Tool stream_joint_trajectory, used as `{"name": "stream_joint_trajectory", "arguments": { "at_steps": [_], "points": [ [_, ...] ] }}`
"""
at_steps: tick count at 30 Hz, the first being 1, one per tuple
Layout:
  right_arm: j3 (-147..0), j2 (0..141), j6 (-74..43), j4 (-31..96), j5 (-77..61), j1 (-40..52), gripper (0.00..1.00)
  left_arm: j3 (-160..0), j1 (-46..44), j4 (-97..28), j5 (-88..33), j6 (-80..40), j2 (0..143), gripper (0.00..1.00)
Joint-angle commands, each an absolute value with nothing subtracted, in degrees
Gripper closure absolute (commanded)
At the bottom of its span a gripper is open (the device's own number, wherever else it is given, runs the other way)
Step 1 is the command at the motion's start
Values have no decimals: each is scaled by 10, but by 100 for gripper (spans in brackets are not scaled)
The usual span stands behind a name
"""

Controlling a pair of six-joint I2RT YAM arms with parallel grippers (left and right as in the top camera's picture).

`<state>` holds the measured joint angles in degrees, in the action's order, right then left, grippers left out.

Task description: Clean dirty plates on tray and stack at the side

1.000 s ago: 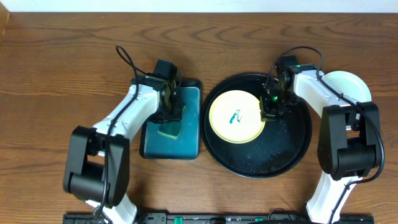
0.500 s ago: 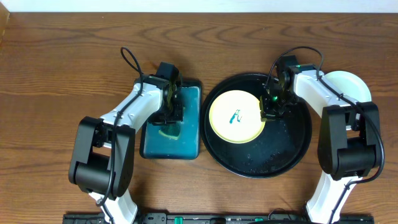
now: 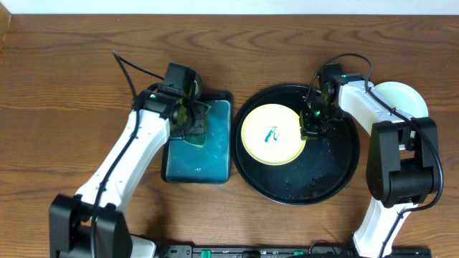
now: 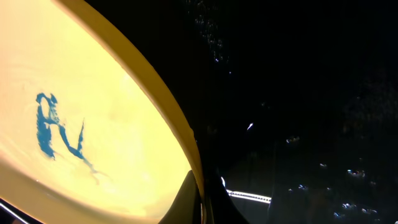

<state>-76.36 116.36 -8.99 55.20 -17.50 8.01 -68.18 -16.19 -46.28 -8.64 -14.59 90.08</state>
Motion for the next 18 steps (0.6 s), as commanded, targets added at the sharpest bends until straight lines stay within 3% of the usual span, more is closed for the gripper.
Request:
{"name": "stream_joint_trajectory", "arguments": {
  "at_steps": [1,18],
  "points": [
    [-759,1173,-84,554,-118,79,99,-693,-160,-472,-85,-143,878,93],
    [-759,1173,-81,546,-118,89,99,-693,-160,-430,-85,-169,795,92]
  ]
}}
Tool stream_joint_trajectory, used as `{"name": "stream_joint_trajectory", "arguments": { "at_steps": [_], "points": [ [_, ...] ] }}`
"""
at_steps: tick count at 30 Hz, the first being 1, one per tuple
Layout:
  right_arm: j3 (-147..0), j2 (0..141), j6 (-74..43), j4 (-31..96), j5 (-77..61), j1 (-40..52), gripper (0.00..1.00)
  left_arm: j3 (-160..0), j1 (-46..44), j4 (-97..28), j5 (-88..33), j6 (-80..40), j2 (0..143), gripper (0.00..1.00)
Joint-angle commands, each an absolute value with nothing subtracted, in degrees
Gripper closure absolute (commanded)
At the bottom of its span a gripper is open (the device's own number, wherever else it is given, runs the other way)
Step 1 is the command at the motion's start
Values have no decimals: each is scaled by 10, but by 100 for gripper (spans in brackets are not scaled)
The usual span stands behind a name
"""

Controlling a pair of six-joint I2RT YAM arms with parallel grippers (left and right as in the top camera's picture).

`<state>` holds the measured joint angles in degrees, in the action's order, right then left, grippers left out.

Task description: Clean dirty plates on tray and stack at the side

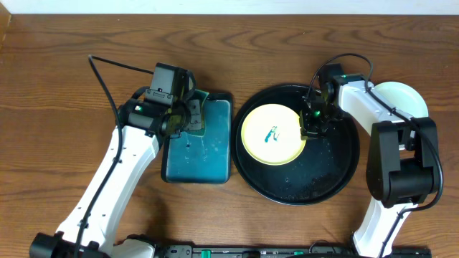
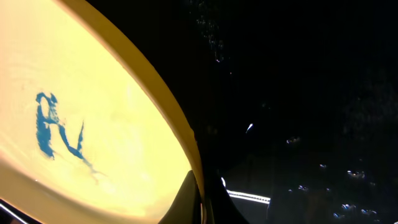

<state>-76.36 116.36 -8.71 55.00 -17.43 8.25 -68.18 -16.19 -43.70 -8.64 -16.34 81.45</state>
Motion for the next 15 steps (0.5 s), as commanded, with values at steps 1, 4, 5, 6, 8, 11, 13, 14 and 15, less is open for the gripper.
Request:
{"name": "stream_joint_trajectory", "arguments": {
  "at_steps": [1,4,5,6,8,11,13,14,15],
  "points": [
    [-759,1173,-81,546,-118,90,99,-693,-160,-428,-85,-171,791,92],
    [-759,1173,-81,547,-118,89,99,-693,-160,-423,-85,-191,775,93],
    [-759,1173,-81,546,-118,89,99,-693,-160,-420,-85,-199,771,93],
    [-759,1173,-81,546,-118,89,99,-693,-160,-418,-85,-211,766,93],
    [-759,1173,-81,546,-118,88,99,-693,-160,-412,-93,-224,758,92],
    [-759,1173,-81,546,-118,88,99,-693,-155,-406,-136,-221,755,93],
    [-759,1173,-81,546,-118,88,99,-692,-147,-406,-167,-213,756,93],
    [-759,1173,-81,546,-118,88,99,-692,-141,-406,-178,-210,756,93],
    [-759,1173,-81,546,-118,89,99,-691,-127,-406,-198,-208,756,92]
  ]
}}
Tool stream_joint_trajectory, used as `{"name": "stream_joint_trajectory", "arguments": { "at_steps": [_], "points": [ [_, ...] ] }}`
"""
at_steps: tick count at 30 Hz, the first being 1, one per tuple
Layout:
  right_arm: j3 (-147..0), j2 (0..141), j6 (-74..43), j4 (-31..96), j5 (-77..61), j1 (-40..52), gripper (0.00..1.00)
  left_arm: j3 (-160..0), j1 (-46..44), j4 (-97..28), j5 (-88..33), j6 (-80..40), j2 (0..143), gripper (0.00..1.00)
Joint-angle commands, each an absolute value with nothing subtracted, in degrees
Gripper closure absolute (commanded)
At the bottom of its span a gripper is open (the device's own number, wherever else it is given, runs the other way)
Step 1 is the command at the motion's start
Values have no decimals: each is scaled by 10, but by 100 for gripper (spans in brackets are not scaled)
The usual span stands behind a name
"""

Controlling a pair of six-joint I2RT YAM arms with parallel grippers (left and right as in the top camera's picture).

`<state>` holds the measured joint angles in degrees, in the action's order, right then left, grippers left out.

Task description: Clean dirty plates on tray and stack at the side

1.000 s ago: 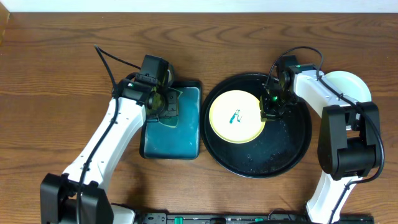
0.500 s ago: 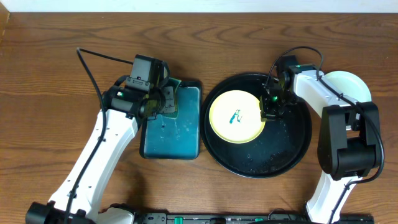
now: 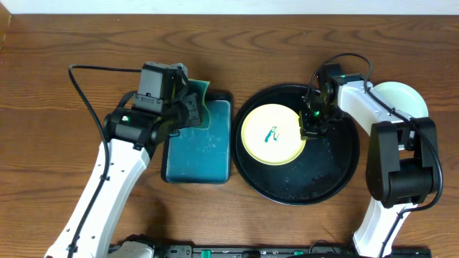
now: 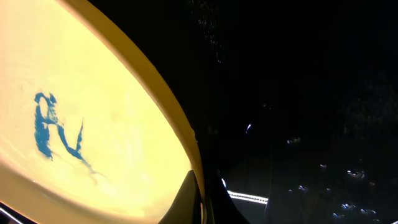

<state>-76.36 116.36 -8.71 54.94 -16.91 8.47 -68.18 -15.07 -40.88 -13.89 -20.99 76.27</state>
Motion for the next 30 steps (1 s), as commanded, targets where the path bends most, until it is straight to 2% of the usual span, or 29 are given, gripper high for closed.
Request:
{"name": "stream_joint_trajectory", "arguments": {
  "at_steps": [1,9,17,30],
  "points": [
    [-759,1173,-81,546,-118,89,99,-691,-118,-406,-212,-206,756,93],
    [-759,1173,-80,546,-118,87,99,-684,-37,-407,-354,-199,760,93],
    [-759,1173,-81,546,-118,90,99,-684,5,-411,-459,-178,809,93],
    [-759,1173,-81,547,-118,90,99,-684,17,-411,-491,-165,914,93]
  ]
}}
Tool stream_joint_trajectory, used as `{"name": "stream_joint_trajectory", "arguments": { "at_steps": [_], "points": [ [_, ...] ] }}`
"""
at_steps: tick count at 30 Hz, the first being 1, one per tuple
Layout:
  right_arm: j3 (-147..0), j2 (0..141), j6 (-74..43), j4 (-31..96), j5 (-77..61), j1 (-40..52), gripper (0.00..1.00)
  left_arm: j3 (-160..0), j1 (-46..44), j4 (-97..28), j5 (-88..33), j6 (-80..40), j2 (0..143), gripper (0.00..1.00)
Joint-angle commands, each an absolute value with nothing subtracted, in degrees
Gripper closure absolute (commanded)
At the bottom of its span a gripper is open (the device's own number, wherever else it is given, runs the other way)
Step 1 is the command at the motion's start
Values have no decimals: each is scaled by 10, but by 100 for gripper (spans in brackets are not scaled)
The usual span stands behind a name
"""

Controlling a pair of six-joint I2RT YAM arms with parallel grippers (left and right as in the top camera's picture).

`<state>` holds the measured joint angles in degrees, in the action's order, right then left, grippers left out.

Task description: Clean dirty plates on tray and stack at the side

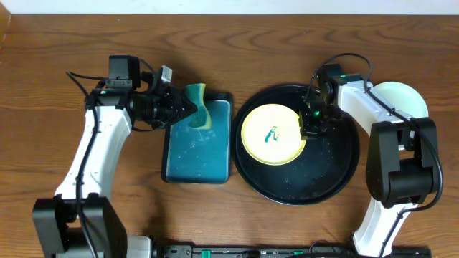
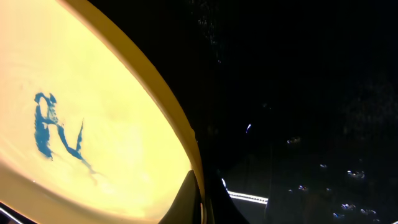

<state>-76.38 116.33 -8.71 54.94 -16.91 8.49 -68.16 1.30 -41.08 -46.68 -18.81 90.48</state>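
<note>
A yellow plate (image 1: 271, 134) with a blue smear (image 1: 272, 134) lies in the round black tray (image 1: 337, 172). My right gripper (image 1: 310, 129) is shut on the plate's right rim; in the right wrist view the rim (image 2: 180, 134) runs between the two dark fingers (image 2: 189, 199). The smear (image 2: 53, 130) shows on the plate's face. My left gripper (image 1: 185, 111) is shut on a green and yellow sponge (image 1: 196, 106), held above the top left corner of the teal basin (image 1: 199, 154).
A white plate (image 1: 401, 97) sits on the table at the right, partly under my right arm. The teal basin holds water. Cables trail from both arms. Bare wooden table lies at the left and front.
My left arm has swung to the left and lifted, with the sponge still in its gripper, now hanging over the basin's top left edge. The right gripper and plate have not moved.
My left gripper was down in the teal basin with the sponge. Then it had the sponge at the basin's top edge, then higher at the top left corner, and now held clear above it. All the while my right gripper stayed shut on the yellow plate's rim.
</note>
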Motion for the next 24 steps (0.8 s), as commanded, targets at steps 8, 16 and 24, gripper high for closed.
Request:
{"name": "stream_joint_trajectory", "arguments": {
  "at_steps": [8,16,24],
  "points": [
    [-759,1173,-81,547,-118,91,99,-684,17,-418,-490,-150,917,93],
    [-759,1173,-81,546,-118,91,99,-684,17,-422,-490,-139,917,93],
    [-759,1173,-81,541,-118,91,99,-684,17,-424,-490,-135,917,93]
  ]
}}
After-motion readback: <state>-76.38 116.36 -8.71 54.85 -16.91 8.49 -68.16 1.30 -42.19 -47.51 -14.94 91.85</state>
